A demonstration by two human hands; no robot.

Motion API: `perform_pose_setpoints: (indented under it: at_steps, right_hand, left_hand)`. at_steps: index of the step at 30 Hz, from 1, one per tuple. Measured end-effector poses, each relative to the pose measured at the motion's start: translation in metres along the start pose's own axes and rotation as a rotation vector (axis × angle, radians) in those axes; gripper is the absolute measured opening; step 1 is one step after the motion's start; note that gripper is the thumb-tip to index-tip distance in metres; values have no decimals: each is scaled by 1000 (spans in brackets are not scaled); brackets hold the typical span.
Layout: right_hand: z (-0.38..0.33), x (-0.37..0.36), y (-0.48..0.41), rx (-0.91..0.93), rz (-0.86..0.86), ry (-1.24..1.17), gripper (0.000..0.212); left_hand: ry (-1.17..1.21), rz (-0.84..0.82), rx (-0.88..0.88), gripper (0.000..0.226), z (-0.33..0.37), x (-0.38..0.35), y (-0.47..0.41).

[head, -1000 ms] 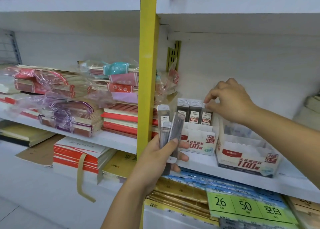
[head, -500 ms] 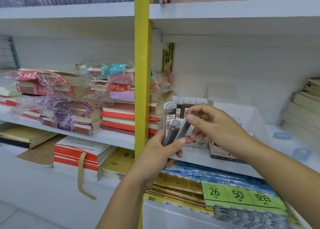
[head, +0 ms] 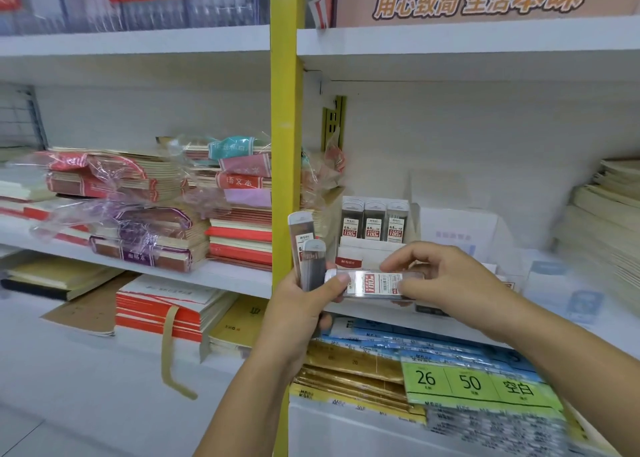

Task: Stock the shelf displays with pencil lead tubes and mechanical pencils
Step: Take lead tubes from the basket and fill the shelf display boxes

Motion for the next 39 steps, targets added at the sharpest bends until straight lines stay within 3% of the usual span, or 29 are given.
perform_pose_setpoints:
  at_steps: [2,4,7,10,13,16,19,23,26,28,35,39]
  right_hand:
    - [-8,-1,-2,75,-9,127,13]
    - [-16,-7,-5,131,-25,227,13]
    - [-22,-12,-11,173,-51,322,40]
    - [-26,7,-22,171,89,200,59]
    - [-29,36,-42,218,336,18,42]
    - [-25,52,-64,286,456,269,25]
    - [-16,55,-81,298,415,578,18]
    - [-3,52,-98,344,317,786,20]
    - [5,51,-106,258,296,771,29]
    - [8,51,-110,251,333,771,20]
    - [12,48,-117,170,397,1066,23]
    - [-7,41,-93,296,393,850,22]
  left_hand:
    - [-32,1,-27,7,2,1,0]
    - [-54,-30,-49,11,4,-1,0]
    - [-62,-61,-47,18,3,-5,-1]
    - [-35,-56,-16,22,1,-7,-8]
    - [71,-85,14,19,1,-6,-11]
    - [-12,-89,22,22,-4,-3,-14]
    - [-22,-58,-7,21,-8,-2,-17]
    - [32,-53,-39,15,-10,1,-19]
    - [-2,-74,-44,16,-11,5,-19]
    - [-13,-82,-49,17,-12,6,-19]
    - [-33,-99,-66,19,-9,4,-19]
    - [-51,-148,-81,21,-5,2,-15]
Point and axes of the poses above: each hand's wrist, its own y-axis away from the middle knuckle, its own x-axis out of the back of the hand, z = x × y, the point moved 1 cm from there along -y, towards the middle knuckle, and after that the axes turned 4 degrees about y, right-handed, at the moved point
